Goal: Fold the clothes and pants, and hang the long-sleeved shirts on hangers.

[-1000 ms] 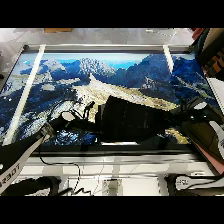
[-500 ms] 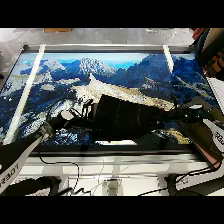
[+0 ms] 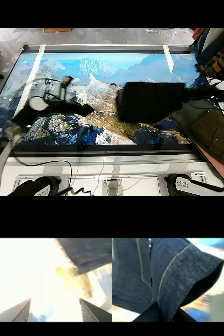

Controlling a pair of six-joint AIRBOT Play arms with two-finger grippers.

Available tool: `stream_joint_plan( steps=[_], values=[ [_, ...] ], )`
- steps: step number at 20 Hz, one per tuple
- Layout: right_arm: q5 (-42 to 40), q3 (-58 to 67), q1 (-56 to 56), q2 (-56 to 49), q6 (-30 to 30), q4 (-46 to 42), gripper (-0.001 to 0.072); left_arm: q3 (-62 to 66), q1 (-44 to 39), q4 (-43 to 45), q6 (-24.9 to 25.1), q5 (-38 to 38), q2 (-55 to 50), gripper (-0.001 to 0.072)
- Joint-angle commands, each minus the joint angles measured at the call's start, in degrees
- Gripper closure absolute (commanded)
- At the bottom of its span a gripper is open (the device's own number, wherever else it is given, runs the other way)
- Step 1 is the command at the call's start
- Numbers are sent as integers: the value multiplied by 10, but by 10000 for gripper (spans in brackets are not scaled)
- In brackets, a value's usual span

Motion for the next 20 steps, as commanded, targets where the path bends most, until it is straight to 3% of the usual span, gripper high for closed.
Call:
stream_joint_plan(
  steps=[1, 4, 6, 9, 12, 17, 18, 20],
  values=[
    [40, 57, -8, 58, 182, -296, 672, 13, 57, 24, 0, 4, 87, 16],
    [169, 80, -56, 67, 227, -352, 673, 12, 83, 26, 0, 4, 136, 16],
    [258, 94, -101, 67, 300, -422, 673, 12, 85, 39, 0, 3, 156, 16],
    [338, 111, -170, 68, 309, -508, 673, 12, 85, 43, 0, 2, 171, 16],
    [345, 111, -239, 70, 299, -571, 673, 12, 85, 43, 0, 2, 175, 17],
    [314, 111, -349, 70, 316, -562, 671, 12, 85, 43, 0, 3, 174, 17],
    [290, 111, -368, 70, 331, -542, 658, 12, 85, 43, 0, 3, 174, 17],
    [261, 111, -400, 70, 352, -501, 438, 12, 85, 43, 0, 2, 174, 17]
  ],
)
